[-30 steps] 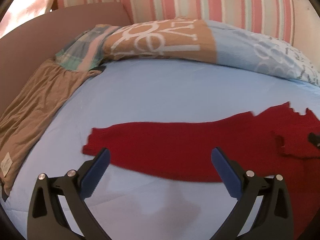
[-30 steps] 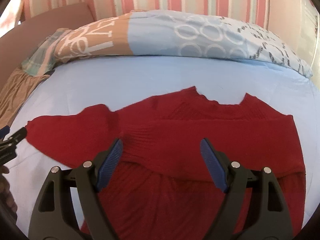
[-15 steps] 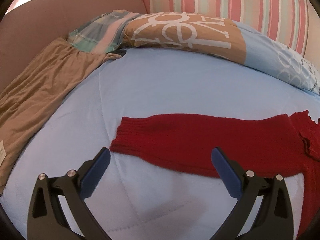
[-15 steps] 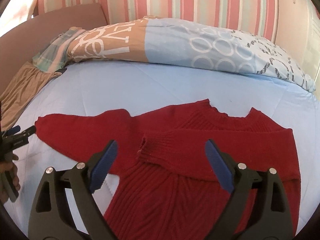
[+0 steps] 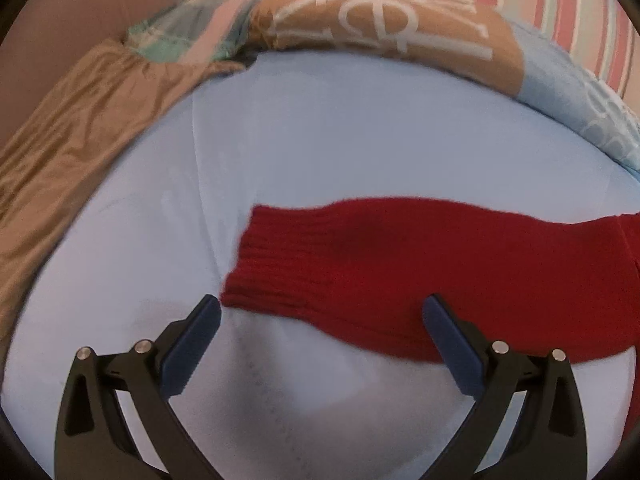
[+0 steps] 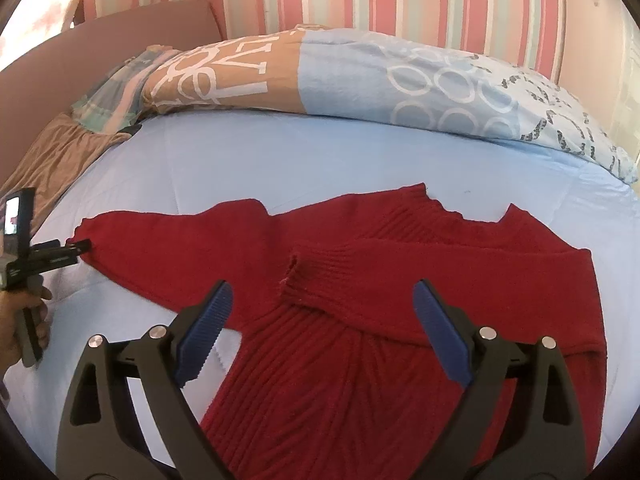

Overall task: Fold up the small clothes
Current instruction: 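Reach the left gripper to the other sleeve cuff and grasp it, then lift the held sleeve and fold it across the sweater body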

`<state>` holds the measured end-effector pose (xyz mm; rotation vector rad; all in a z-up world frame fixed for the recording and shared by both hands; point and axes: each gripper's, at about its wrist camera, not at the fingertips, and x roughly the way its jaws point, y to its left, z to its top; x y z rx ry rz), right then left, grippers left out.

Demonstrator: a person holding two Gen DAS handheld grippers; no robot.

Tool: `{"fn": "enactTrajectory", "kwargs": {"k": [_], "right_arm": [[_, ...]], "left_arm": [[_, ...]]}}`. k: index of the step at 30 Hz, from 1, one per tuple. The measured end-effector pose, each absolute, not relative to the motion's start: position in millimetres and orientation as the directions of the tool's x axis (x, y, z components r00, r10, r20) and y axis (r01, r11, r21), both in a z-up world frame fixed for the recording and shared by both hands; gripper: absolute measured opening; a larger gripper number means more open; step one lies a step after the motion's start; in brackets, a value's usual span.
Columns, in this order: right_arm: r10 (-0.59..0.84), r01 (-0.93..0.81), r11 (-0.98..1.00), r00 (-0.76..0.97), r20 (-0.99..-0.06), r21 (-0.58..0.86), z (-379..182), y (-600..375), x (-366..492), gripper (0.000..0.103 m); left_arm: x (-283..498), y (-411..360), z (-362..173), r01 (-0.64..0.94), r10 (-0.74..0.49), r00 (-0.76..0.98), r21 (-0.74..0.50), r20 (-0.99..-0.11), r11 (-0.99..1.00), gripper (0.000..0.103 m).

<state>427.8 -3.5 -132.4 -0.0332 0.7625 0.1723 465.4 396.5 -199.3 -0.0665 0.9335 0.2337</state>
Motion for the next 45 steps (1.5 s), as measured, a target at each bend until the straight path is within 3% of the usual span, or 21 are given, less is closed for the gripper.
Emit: {"fn": "enactTrajectory", "kwargs": {"k": [3,5,6,7,9,10,12,25,36,45], "right_arm": [[0.142,-0.165,0.986,0.709,-0.69,0.033,-133,-5,429,0.093],[0.143,-0.164,0.986,0.709,-0.69,0.036,-133,-6,428,0.093],[0.144,-0.164,0.986,0.708,-0.691,0.037,-133,-7,428,0.094],[0.143,-0.164,0.986,0.709,-0.691,0.036,-133,-8,428,0.094],[0.143,-0.164,0.986,0.71,-0.689,0.036,-133,-10,427,0.094],[0.14,-0.16,0.986,0.71,-0.69,0.035,-132,-12,427,0.094],[0.14,-0.155,0.987,0.711,-0.689,0.041,-131,-15,426,0.094],[0.105,-0.1,0.994,0.742,-0.662,0.046,-102,-79,416,0.094],[0.042,-0.024,0.999,0.77,-0.637,0.037,-61,-172,404,0.094],[0.021,0.002,0.999,0.746,-0.666,0.034,-47,-261,397,0.094]], "left_arm": [[475,399,-206,-0.239,0.153,0.555,0.02,-0.818,0.971,0.099],[476,399,-210,-0.235,0.127,0.553,-0.008,-0.823,0.972,0.089],[477,397,-209,-0.23,0.115,0.558,-0.019,-0.822,0.973,0.072],[478,392,-206,-0.209,0.092,0.571,-0.036,-0.816,0.977,0.048],[478,382,-203,-0.182,0.077,0.576,-0.036,-0.814,0.983,0.027],[479,374,-201,-0.168,0.078,0.577,-0.025,-0.813,0.985,0.019],[479,367,-199,-0.163,0.078,0.582,-0.022,-0.81,0.986,0.014],[470,297,-114,-0.172,0.198,0.652,0.112,-0.732,0.979,0.012],[468,158,-41,-0.089,0.144,0.71,0.115,-0.689,0.989,0.012],[459,36,-28,0.0,0.084,0.723,0.121,-0.686,0.993,0.012]]}}
